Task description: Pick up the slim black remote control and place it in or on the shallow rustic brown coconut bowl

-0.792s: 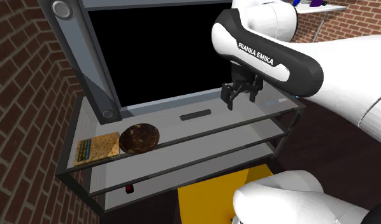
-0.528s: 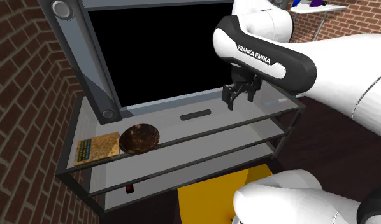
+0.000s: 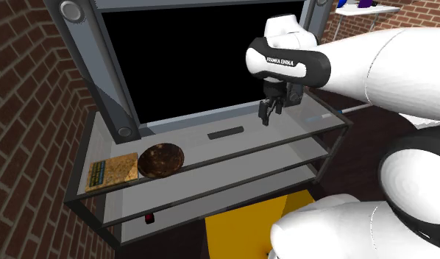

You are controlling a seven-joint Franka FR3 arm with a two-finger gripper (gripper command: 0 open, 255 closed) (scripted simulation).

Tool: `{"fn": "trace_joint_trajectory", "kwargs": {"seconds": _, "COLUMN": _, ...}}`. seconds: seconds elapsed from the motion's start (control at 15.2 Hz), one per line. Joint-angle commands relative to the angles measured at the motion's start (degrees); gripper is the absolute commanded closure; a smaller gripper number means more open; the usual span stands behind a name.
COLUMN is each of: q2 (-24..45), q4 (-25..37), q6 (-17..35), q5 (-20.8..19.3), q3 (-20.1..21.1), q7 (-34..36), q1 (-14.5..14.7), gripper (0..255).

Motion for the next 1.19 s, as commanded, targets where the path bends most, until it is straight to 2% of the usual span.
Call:
{"fn": "trace_joint_trajectory", "kwargs": {"seconds": 0.0, "q2": 3.92, "q4": 0.89, "q6": 3.32, "q5": 0.26, "q3": -1.27, "q7": -5.12, "q1": 1.45, "gripper": 0}}
{"fn": "trace_joint_trajectory", "kwargs": {"seconds": 0.59, "q2": 22.32, "q4": 8.55, "q6": 14.32, "q5": 4.52, "q3": -5.07, "q7": -28.61, "q1": 5.97, "gripper": 0}}
{"fn": "trace_joint_trajectory", "kwargs": {"seconds": 1.12, "q2": 37.81, "q4": 17.98, "q6": 19.73, "q5": 10.24, "q3": -3.12, "q7": -47.98, "q1": 7.62, "gripper": 0}}
